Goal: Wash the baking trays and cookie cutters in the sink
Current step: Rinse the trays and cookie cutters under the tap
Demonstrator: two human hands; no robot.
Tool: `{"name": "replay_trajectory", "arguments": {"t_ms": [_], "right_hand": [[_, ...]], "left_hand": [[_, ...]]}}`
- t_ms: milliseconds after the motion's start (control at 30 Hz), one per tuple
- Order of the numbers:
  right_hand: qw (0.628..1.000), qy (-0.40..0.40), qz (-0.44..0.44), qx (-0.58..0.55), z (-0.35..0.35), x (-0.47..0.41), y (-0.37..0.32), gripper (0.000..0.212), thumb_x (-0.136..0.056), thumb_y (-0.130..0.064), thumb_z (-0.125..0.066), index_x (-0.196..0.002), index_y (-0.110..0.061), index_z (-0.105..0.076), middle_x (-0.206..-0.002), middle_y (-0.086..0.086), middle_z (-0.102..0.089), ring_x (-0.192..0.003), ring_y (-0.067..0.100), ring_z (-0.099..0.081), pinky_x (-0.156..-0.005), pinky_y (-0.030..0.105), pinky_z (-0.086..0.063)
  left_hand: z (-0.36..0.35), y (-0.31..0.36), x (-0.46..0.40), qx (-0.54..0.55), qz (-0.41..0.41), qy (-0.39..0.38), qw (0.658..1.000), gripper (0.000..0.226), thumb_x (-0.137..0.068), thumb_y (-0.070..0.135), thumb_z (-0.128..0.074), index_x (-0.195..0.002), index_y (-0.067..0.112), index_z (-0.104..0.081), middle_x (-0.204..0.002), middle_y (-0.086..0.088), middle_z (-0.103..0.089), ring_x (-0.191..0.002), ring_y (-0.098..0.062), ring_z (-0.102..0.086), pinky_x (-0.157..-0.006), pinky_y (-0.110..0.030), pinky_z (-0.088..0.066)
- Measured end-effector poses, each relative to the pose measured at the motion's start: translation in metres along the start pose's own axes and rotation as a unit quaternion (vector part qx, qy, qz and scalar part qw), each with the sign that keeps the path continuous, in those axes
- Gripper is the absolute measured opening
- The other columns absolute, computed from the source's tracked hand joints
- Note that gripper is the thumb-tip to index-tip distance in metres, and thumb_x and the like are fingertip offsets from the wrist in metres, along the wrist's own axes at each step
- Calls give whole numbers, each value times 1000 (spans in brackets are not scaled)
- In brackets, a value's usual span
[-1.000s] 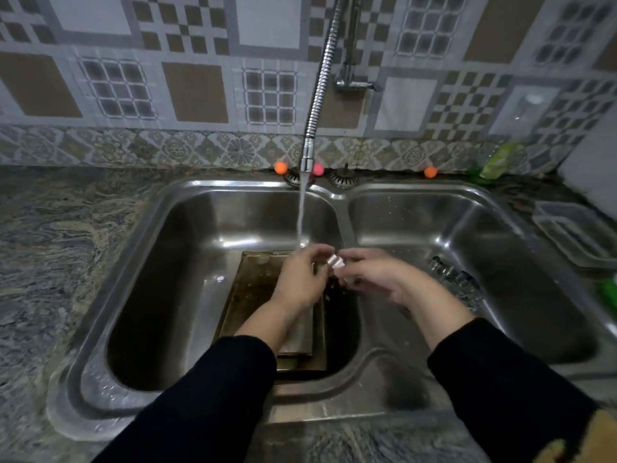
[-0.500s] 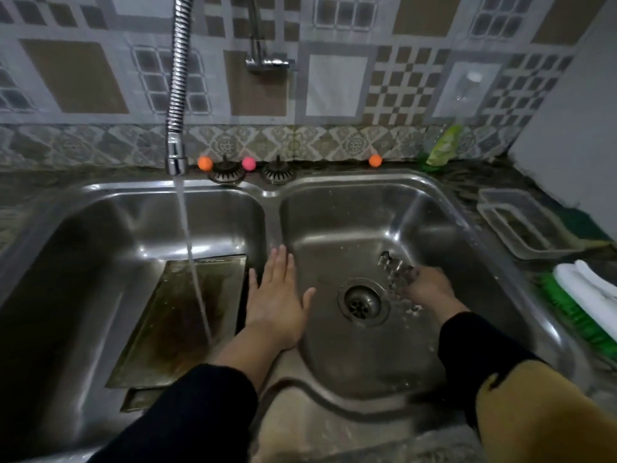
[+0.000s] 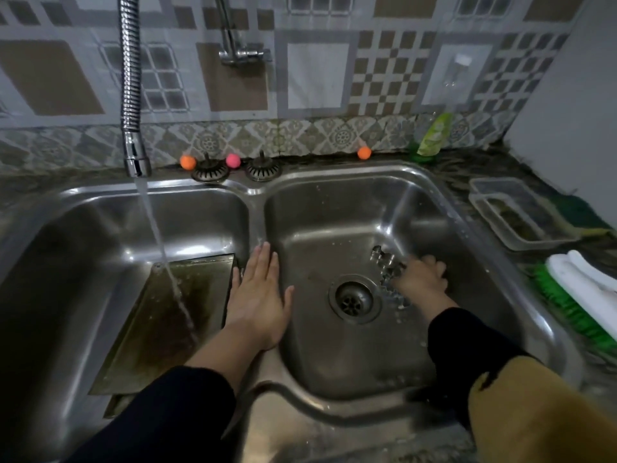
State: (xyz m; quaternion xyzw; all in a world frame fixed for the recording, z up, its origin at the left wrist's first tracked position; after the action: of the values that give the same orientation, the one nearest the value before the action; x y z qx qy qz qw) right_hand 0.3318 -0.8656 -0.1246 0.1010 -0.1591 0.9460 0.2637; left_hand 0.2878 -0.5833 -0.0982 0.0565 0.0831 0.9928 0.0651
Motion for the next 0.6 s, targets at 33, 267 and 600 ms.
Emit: {"name": "replay_trajectory", "arguments": {"t_ms": [33, 267, 600], "right_hand": [[1000, -7, 8, 1, 0, 10, -7, 51, -83, -25, -64, -132, -23, -49, -135, 10, -35, -123, 31, -30, -98, 41, -35], [988, -60, 139, 7, -3, 91, -89, 44, -90, -31, -57, -133, -33, -49, -148, 5, -36, -141, 28, -20, -111, 37, -27], [936, -45, 347, -40, -54, 218, -215, 36, -89, -33, -54, -124, -25, -56, -134, 4, -43, -129, 26, -32, -106, 33, -34]], "left_hand": [[0, 0, 0, 1, -2, -3, 1000, 69, -99, 50, -19, -153, 13, 4, -158, 0, 23, -144, -13, 23, -120, -41, 5], [10, -11, 2, 46, -53, -52, 996, 64, -101, 49, -19, -154, 17, -6, -160, 2, 15, -147, -14, 14, -120, -44, 1], [-7, -149, 34, 149, 117, -101, 977, 53, -97, 38, -44, -147, 22, -33, -157, -10, -21, -144, -32, -15, -117, -42, -20]]}}
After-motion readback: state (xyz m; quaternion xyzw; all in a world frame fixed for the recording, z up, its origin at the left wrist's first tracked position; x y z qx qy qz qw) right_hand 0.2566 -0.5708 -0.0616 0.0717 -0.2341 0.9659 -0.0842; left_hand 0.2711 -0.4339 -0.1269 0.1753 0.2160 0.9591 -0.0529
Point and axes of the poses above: each hand's wrist, its own x-axis away from the middle knuckle, its own z-axis out of the back of the hand, y = z × x, the point moved 3 cm from there along -x, towards the middle knuckle
